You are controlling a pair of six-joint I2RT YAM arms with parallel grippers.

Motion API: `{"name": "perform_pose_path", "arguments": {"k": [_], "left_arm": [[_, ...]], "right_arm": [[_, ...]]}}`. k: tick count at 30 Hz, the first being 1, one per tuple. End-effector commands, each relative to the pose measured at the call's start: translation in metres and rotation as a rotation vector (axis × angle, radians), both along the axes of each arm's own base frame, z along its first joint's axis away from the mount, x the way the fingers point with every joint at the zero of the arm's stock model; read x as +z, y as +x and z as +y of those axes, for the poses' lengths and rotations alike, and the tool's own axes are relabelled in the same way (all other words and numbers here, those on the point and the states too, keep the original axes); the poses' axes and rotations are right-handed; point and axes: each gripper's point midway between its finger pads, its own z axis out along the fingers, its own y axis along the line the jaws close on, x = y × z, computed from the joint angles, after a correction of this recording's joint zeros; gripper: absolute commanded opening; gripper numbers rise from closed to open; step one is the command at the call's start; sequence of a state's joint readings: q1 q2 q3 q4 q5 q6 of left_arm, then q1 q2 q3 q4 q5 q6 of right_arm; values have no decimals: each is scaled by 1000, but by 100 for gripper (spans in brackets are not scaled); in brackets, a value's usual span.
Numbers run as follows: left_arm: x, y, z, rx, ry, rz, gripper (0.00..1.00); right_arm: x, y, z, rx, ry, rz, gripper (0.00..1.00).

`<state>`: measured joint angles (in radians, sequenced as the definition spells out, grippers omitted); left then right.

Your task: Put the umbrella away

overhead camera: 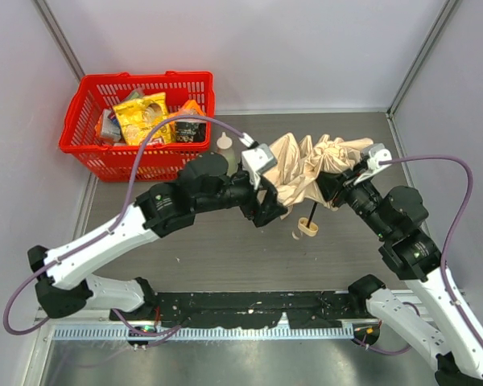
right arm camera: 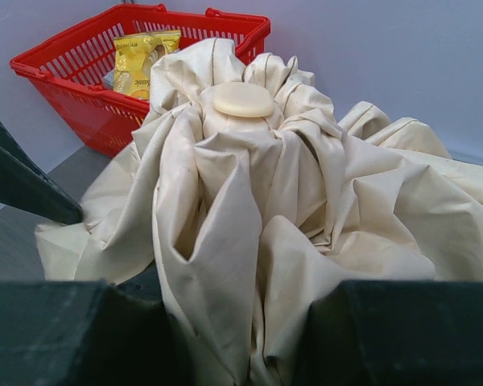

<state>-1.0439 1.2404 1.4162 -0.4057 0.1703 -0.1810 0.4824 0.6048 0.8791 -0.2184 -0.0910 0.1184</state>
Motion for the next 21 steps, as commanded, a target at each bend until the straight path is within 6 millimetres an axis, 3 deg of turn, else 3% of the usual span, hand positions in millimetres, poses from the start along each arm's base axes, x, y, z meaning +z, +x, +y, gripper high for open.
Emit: {"name": "perform_pose_path", "arguments": {"k": [1, 5, 10, 16, 18, 21], "left_arm": [[-9, 9, 4, 52, 98, -85, 67], [-2, 26, 12, 159, 82, -120, 45], [12, 32, 17, 207, 18, -147, 14], [12, 32, 15, 205, 14, -140, 0], [26, 38, 32, 296, -39, -156, 0], [49, 44, 74, 447, -211, -237, 0]], "right_arm": [[57, -14, -2, 25, 72, -156, 1], [56, -17, -2, 37, 66, -156, 1], [52, -20, -1, 49, 56, -150, 1], [58, -26, 2, 78, 74, -167, 1], [54, -23, -2, 51, 60, -154, 1], [48, -16, -9, 1, 44, -131, 1]]}}
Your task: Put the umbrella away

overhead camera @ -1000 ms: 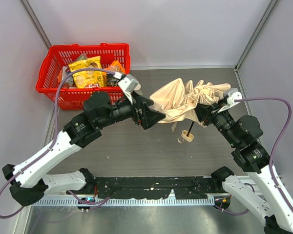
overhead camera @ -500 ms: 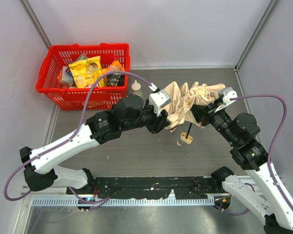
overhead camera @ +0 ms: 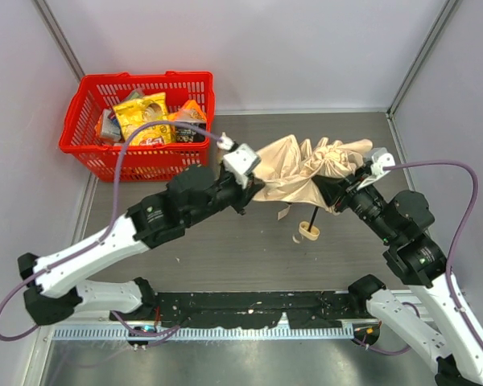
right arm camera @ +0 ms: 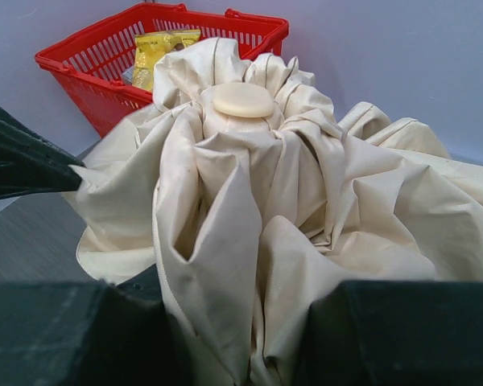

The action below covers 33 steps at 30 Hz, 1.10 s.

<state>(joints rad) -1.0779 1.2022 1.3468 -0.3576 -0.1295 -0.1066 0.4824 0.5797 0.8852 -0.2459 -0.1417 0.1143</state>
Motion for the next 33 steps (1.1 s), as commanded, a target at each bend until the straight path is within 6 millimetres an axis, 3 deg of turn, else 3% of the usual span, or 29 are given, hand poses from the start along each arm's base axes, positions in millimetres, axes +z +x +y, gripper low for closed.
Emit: {"name": "perform_pose_path", "arguments": {"k": [1, 3, 7, 11, 14, 15, 16, 18, 22, 24, 26, 29, 31, 32, 33], "left_arm": [[67, 7, 65, 218, -330, -184, 0], [64, 8, 75, 254, -360, -195, 0], [56, 9, 67, 246, -360, -142, 0], [55, 12, 73, 289, -329, -108, 3], [59, 4, 79, 267, -353, -110, 49], [59, 2, 81, 260, -362, -103, 59], [60, -1, 83, 255, -373, -100, 67], [55, -5, 88, 250, -371, -85, 76], [44, -10, 95, 254, -380, -52, 80], [39, -16, 97, 238, -404, -29, 80], [32, -22, 98, 220, -429, 1, 80], [21, -30, 106, 214, -484, 56, 80], [7, -34, 111, 225, -511, 98, 80], [2, -36, 115, 233, -530, 115, 80], [-4, -36, 119, 243, -536, 126, 80]], "right_arm": [[45, -3, -16, -68, 53, -116, 1], [45, -4, -15, -64, 65, -108, 1], [51, -7, -5, -11, 91, -100, 1], [55, 3, -19, -108, 87, -69, 1], [60, 23, -55, -335, 31, -44, 1], [53, 36, -58, -380, -21, -9, 1], [62, 46, -73, -479, -73, -6, 1], [76, 65, -96, -635, -202, -26, 1], [120, 96, -129, -874, -516, -146, 1], [133, 112, -133, -935, -656, -189, 1], [133, 129, -132, -972, -777, -193, 1], [105, 153, -124, -994, -940, -164, 1], [47, 170, -106, -957, -1031, -124, 1], [34, 177, -97, -953, -1034, -132, 1], [-1, 179, -82, -939, -1065, -128, 1]]}}
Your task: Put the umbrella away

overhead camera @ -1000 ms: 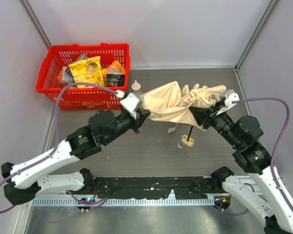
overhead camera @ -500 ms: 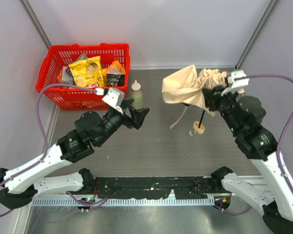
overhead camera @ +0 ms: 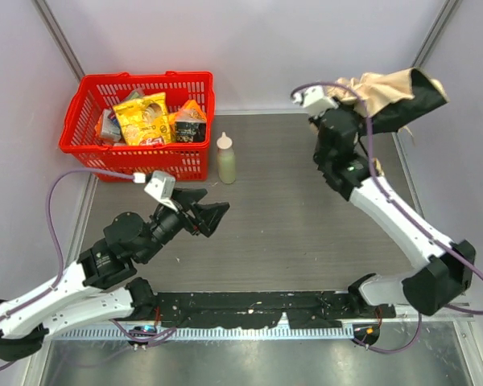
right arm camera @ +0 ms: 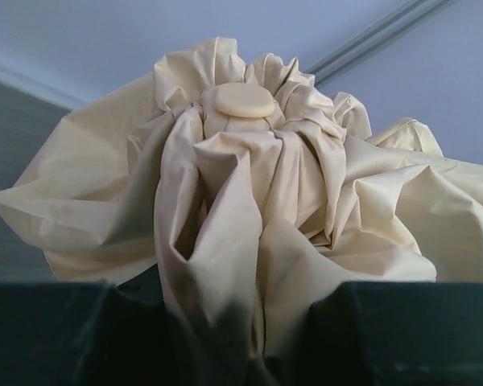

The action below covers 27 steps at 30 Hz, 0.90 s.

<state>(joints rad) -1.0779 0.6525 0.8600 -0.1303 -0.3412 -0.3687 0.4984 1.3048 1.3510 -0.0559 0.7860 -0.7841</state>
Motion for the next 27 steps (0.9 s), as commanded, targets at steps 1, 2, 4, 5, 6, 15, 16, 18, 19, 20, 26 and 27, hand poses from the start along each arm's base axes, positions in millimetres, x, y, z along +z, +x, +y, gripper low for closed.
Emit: {"name": "perform_pose_path", "arguments": {"k": [1, 2, 4, 5, 6, 15, 16, 18, 19, 20, 26, 27], "left_arm": [[-10, -9, 13, 6, -132, 77, 80], [-14, -10, 17, 15, -137, 84, 80], [-22, -11, 24, 32, -135, 100, 80], [-24, -11, 28, 41, -134, 104, 80], [-27, -11, 31, 51, -131, 111, 80], [-34, -14, 64, 128, -130, 110, 80], [-35, -14, 67, 139, -129, 110, 80], [-39, -14, 70, 150, -129, 118, 80], [-41, -14, 71, 154, -128, 124, 80], [-43, -13, 72, 160, -128, 130, 80], [-63, -10, 80, 215, -129, 195, 79], [-67, -9, 82, 232, -127, 210, 79]], "right_arm": [[-62, 2, 35, -44, -154, 5, 1], [-99, 3, 42, -64, -180, 39, 1], [-152, -7, 73, -39, -238, 101, 1], [-170, -15, 94, 1, -267, 119, 1], [-196, -22, 101, -7, -303, 140, 1], [-330, -95, 186, 283, -208, 523, 1], [-339, -103, 190, 316, -208, 585, 1], [-364, -120, 199, 372, -151, 722, 1], [-381, -134, 207, 430, -133, 835, 1], [-390, -140, 209, 448, -127, 881, 1], [-437, -181, 230, 590, -81, 1168, 1], [-436, -183, 234, 600, -70, 1194, 1]]}}
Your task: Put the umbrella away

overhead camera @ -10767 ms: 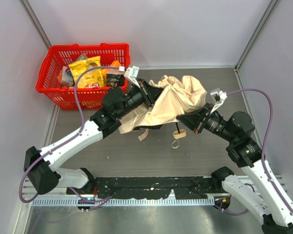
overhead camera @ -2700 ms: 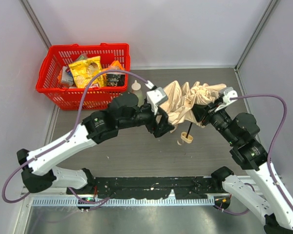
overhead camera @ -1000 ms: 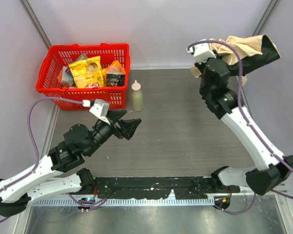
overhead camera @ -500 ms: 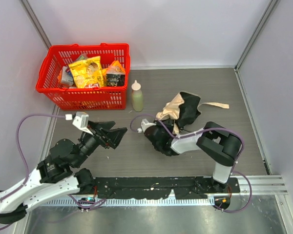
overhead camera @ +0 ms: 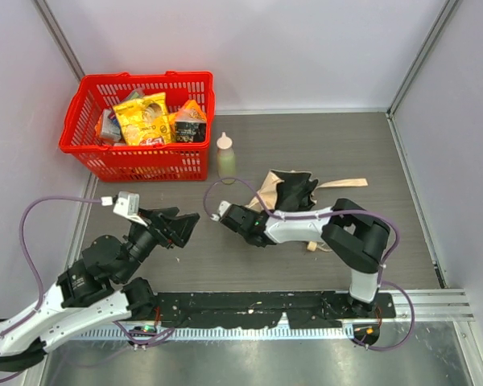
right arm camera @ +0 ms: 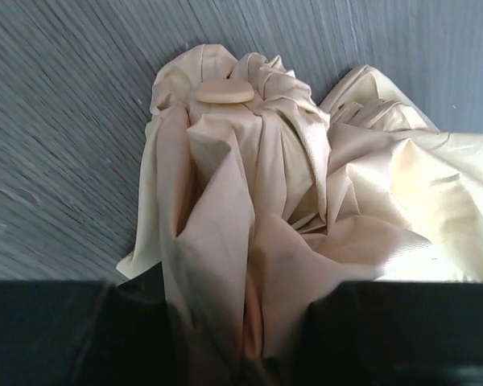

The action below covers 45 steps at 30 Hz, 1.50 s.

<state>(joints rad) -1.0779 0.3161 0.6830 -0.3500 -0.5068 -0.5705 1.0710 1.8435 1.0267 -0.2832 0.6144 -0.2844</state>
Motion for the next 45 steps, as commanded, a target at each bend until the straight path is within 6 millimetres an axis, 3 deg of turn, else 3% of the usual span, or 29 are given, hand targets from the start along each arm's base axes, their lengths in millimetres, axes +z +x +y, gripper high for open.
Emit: {"name": "perform_pose_path", "arguments": {"k": [1, 5, 9, 15, 18, 21, 25, 29, 33, 35, 41, 45], "left_arm": [[-16, 6, 15, 95, -12, 73, 79], [-38, 10, 24, 167, -12, 163, 75], [-59, 10, 22, 196, -30, 241, 74], [-106, 10, -21, 159, -156, 447, 80], [-144, 12, -38, 208, -205, 602, 89], [-162, 19, -51, 242, -340, 677, 99], [-190, 34, -61, 250, -490, 812, 100], [-195, 63, -63, 251, -602, 823, 100], [-196, 78, -70, 242, -629, 794, 100], [-216, 81, -77, 260, -637, 846, 100], [-243, 82, -91, 294, -590, 966, 100], [-272, 80, -70, 493, -492, 1014, 100]], "right_arm": [[-54, -67, 23, 45, 127, 478, 1], [-49, -88, 38, 34, 276, 766, 1], [-53, -105, 45, -19, 381, 884, 1], [-71, -121, 45, -80, 511, 969, 1], [-68, -118, 50, -104, 618, 973, 1], [-69, -115, 51, -115, 705, 965, 1], [-74, -117, 44, -124, 718, 962, 1], [-74, -119, 38, -129, 752, 967, 1], [-71, -117, 41, -120, 751, 970, 1], [-69, -114, 40, -118, 754, 953, 1], [-61, -105, 40, -105, 747, 908, 1], [-49, -101, 43, -75, 758, 879, 1]]}}
